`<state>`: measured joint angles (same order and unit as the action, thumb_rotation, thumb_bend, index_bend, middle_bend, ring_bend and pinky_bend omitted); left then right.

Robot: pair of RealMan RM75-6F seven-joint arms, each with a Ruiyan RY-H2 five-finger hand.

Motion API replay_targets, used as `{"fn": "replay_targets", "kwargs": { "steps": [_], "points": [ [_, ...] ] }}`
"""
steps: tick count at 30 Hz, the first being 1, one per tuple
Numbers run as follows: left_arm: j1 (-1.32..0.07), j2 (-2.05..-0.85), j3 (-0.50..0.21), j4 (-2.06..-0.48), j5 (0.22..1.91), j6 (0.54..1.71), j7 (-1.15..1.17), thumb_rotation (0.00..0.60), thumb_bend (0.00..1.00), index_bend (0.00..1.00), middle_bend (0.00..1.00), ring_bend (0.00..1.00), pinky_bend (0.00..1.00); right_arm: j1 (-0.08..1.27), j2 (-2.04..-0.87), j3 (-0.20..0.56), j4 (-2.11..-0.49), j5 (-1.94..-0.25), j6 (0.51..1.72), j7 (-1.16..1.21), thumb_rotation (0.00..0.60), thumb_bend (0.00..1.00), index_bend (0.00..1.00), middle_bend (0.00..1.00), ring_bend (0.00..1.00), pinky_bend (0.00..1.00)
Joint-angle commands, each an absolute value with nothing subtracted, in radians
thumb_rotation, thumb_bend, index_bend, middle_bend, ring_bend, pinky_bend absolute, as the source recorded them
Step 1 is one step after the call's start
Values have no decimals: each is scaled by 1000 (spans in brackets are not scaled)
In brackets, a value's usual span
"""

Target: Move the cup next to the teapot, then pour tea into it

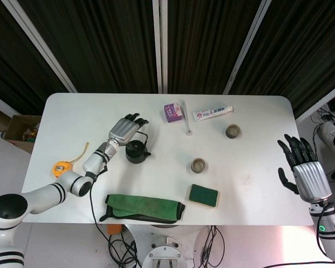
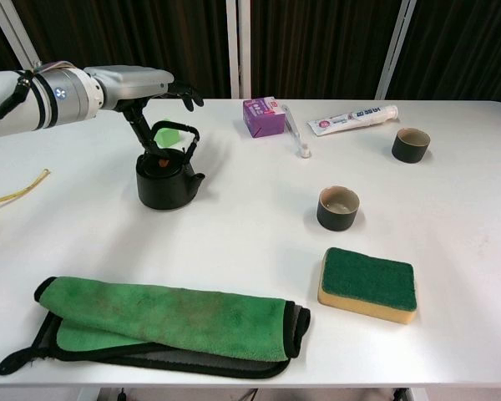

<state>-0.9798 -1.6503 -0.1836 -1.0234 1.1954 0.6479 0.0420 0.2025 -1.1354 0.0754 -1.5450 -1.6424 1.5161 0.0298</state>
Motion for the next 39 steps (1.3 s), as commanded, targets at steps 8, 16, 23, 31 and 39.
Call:
{"fn": "replay_targets", "kwargs": {
  "steps": [8,16,23,31,39],
  "points": [
    [-976,-1634,-182,-1054,1201,659,44,600,97,167,177,44,128,204,-1144,68,-1539,-1637,1501,27,600,477,0,0,0,0],
    [-973,-1611,-188,-1081,1202,671,41,600,126,185,188,74,128,215,-1145,60,-1550,-1643,1475,8,600,477,0,0,0,0],
    [-967,-1594,-190,-1103,1197,666,16,585,369,193,194,74,128,257,-1127,47,-1599,-1623,1364,-56,600,479,0,29,0,0],
    [-956,-1582,-185,-1107,1222,699,8,566,346,194,194,74,128,349,-1153,60,-1617,-1551,1176,-167,600,505,0,43,0,0],
    [-945,-1568,-188,-1110,1221,720,5,567,204,192,194,74,128,506,-1230,105,-1628,-1387,913,-370,600,218,0,0,0,0]
  ]
}}
